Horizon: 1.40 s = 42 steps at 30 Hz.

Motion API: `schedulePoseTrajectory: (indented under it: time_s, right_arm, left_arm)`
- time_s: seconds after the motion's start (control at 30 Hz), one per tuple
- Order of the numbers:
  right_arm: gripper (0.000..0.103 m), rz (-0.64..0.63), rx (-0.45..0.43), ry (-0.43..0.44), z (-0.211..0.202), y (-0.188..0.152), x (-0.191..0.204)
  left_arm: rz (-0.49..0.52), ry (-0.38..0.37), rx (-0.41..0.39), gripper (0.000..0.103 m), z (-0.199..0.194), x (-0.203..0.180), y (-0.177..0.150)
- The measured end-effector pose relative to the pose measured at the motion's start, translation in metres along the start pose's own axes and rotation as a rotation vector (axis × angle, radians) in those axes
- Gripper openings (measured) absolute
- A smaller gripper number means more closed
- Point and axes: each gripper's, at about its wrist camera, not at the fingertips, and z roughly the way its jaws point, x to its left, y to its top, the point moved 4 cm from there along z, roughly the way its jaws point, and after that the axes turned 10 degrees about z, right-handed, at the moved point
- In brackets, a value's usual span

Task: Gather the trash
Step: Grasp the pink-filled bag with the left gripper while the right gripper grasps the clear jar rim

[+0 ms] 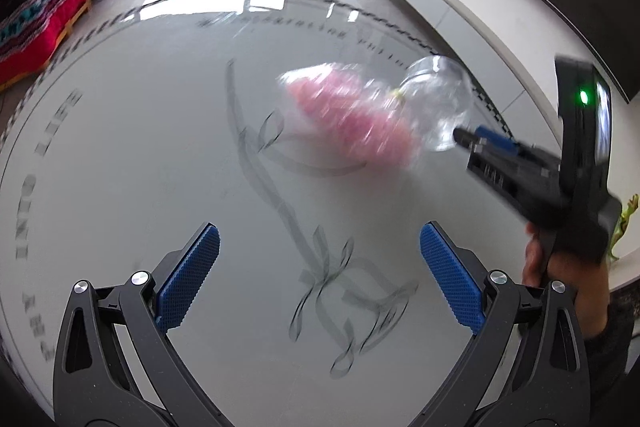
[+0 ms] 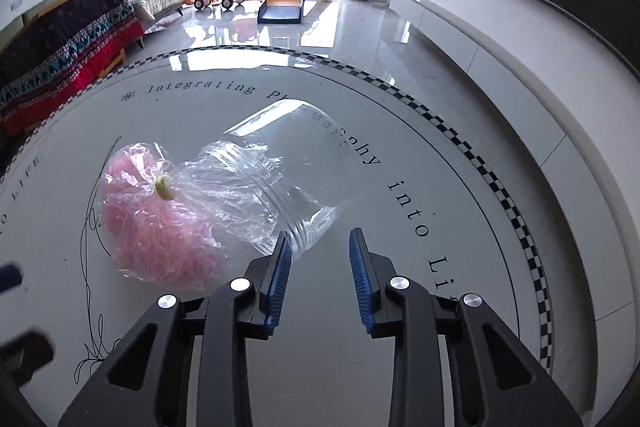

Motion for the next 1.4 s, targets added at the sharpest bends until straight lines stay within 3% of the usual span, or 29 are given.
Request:
schedulePoseTrajectory:
  time_s: [0.27,0.53,0.6,0.67,0.8,0.87,1.17,1.4]
  right_arm:
    - [0.032,-0.01,-0.008,0.058,0.001,0.009,-0.004]
    - [0.031,-0.025,-0.02,0.086,0.009,0.019,-0.002]
    - [0.03,-0.022,-0.021,0.09,0.012,0.019,-0.002]
    - [0.025,-0.017,-0.021,0.095,0.015,0.02,-0.001]
    - [0.015,0.001,-0.046,0.096,0.014,0.022,0.0]
    - [0.012,0.023,-0.048,0.111,0.012,0.023,-0.003]
    - [0.007,0.044,-0.062,0.162,-0.022,0.021,-0.003]
    - [0.005,0.092,-0.054,0.187,-0.052,0.016,0.004]
  left_arm:
    - [0.051,0.038,0.033,0.097,0.051,-0.009,0.047]
    - [0.09,0.059,-0.016,0.095,0.082,-0.007,0.066]
    - [0.092,0.048,0.003,0.068,0.09,-0.007,0.067]
    - [0.086,0.049,0.005,0.057,0.091,-0.005,0.065]
    - [0.081,0.008,0.006,0.039,0.084,-0.002,0.059]
    - [0.067,-0.009,0.007,0.035,0.078,0.001,0.055]
    - [0.051,-0.058,-0.014,0.033,0.035,0.01,0.035]
    - [0.061,-0.081,-0.059,0.033,-0.018,-0.005,-0.002]
